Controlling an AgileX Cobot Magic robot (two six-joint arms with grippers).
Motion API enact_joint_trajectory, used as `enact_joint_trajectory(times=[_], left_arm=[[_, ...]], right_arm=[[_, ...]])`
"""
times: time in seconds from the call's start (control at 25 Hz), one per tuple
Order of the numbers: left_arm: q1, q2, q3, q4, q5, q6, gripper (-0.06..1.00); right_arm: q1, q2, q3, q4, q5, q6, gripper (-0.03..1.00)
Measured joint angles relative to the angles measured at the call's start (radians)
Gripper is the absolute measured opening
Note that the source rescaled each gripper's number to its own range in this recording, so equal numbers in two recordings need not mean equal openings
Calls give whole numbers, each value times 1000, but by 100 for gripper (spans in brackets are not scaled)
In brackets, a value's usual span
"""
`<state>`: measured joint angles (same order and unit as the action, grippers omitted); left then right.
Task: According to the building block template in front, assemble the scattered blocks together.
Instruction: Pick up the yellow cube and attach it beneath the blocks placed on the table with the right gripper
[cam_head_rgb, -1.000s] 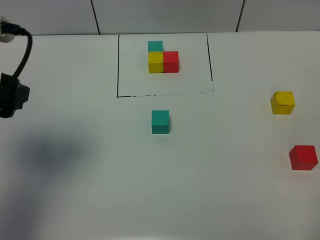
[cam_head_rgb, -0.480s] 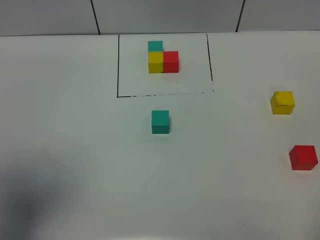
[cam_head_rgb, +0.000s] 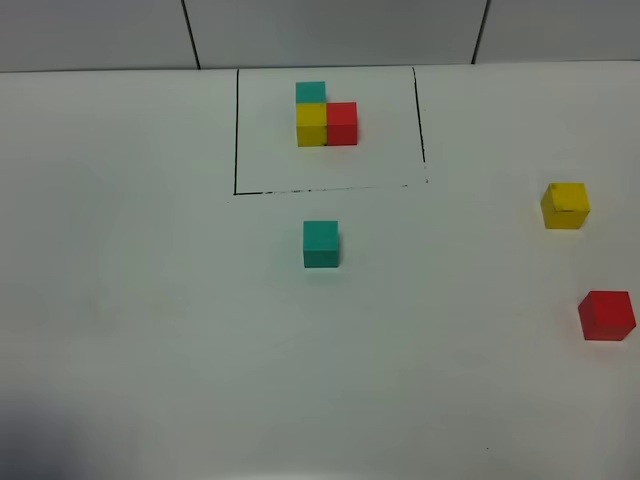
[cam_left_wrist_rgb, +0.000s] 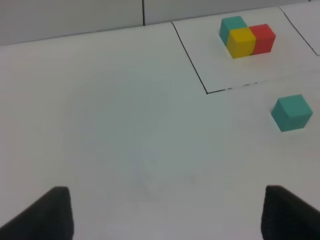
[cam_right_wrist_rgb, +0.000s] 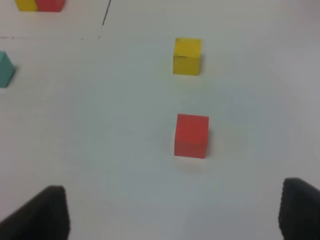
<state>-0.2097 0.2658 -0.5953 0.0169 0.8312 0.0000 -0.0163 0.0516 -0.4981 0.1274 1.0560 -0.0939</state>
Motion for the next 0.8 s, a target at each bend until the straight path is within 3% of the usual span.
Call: enact_joint_trajectory(times=[0.52, 0.8], left_arm=[[0, -270, 22, -23, 242, 8, 83], [0, -270, 63, -23, 263, 9, 83]], right_arm=[[0, 0, 0, 0, 0, 0, 79], [0, 0, 0, 0, 0, 0, 79]])
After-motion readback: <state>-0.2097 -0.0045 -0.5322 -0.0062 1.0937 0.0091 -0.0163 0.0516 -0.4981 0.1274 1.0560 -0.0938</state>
